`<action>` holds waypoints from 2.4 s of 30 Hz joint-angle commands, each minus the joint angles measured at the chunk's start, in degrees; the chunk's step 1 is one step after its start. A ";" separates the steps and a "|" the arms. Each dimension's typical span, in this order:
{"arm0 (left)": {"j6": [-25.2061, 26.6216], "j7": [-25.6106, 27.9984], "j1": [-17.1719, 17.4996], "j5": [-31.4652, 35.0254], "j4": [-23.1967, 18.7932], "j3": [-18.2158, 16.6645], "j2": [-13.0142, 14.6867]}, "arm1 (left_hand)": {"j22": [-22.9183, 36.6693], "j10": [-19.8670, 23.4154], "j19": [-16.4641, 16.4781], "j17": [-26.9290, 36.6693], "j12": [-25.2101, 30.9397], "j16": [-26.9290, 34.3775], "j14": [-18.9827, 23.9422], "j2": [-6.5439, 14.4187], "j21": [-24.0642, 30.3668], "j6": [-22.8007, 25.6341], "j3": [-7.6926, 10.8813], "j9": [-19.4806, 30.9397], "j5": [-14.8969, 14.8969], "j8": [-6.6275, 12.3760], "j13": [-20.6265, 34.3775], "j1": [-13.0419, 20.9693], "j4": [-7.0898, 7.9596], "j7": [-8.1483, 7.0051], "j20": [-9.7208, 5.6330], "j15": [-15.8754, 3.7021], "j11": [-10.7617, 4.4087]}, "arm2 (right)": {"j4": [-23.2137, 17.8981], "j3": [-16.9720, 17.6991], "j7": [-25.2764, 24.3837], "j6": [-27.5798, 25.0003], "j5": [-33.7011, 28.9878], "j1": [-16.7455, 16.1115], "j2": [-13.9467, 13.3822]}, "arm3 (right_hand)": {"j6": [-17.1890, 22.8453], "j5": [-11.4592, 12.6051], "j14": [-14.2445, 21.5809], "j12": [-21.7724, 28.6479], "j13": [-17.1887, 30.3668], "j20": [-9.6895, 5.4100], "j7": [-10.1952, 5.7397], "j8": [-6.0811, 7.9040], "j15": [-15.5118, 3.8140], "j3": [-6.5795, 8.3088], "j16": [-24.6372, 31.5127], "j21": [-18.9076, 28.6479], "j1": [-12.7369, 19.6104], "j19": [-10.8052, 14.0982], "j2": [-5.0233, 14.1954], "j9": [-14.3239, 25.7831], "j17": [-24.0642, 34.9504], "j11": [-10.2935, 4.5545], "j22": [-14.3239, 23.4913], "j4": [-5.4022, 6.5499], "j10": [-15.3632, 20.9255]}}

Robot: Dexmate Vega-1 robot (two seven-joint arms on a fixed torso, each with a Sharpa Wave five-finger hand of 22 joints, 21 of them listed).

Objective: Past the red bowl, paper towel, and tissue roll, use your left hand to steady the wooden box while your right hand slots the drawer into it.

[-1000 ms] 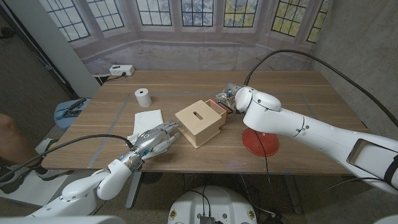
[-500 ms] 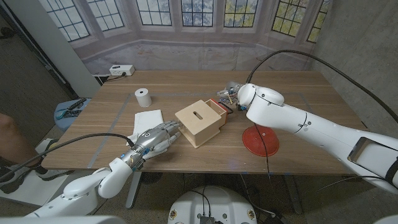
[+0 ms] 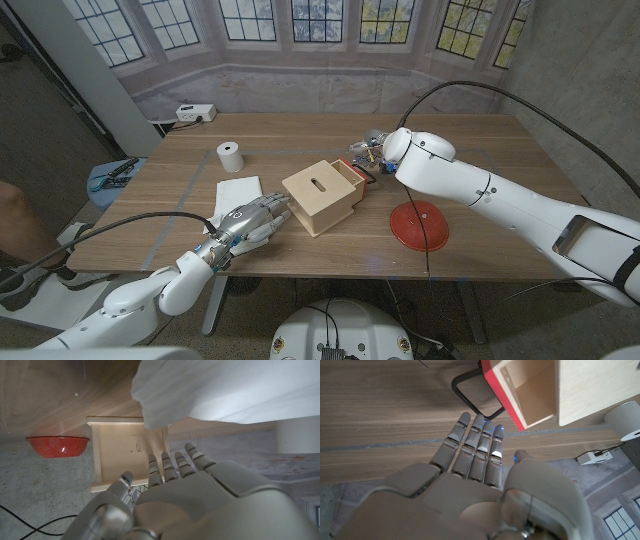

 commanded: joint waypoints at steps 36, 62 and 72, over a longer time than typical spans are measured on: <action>0.28 0.81 -1.19 -0.31 1.04 1.06 -0.67 | 0.13 0.32 0.19 0.09 -0.22 -0.29 0.53 -0.12 -0.05 0.37 0.81 0.10 0.14 -0.16 0.11 0.95 -0.53 -0.40 -0.25 0.06 -0.08 | 2.74 2.96 3.02 -0.46 4.00 -0.89 3.80 | 3.01 0.49 6.81 -0.47 -0.30 -2.55 1.39 0.65 -0.18 4.62 0.66 1.54 -0.39 6.27 -0.86 0.06 -2.07 0.16 0.23 -1.34 3.92; -0.86 1.26 -2.43 -0.44 2.51 1.84 -0.83 | 0.12 0.40 0.23 0.06 -0.27 -0.29 0.69 -0.14 -0.06 0.41 1.12 0.10 0.09 -0.19 0.12 1.23 -0.80 -0.42 -0.30 0.11 0.00 | 2.14 2.44 4.60 0.26 5.21 -0.11 4.54 | 3.32 0.19 10.44 -0.83 -0.34 -2.72 2.21 0.48 -0.60 5.75 0.99 1.94 -1.15 8.93 -1.41 0.05 -2.66 1.31 0.29 -1.73 4.64; -0.99 1.74 -2.71 -0.34 2.94 2.08 -1.04 | 0.12 0.40 0.23 0.06 -0.30 -0.28 0.77 -0.14 -0.06 0.48 1.24 0.11 0.08 -0.17 0.12 1.32 -0.86 -0.42 -0.31 0.13 -0.03 | 1.33 2.75 5.16 0.57 5.85 -0.39 4.54 | 3.44 0.12 11.25 -0.92 -0.35 -2.80 2.49 0.45 -0.89 6.14 0.98 2.03 -1.30 9.70 -1.45 0.06 -2.77 1.41 0.30 -1.91 4.87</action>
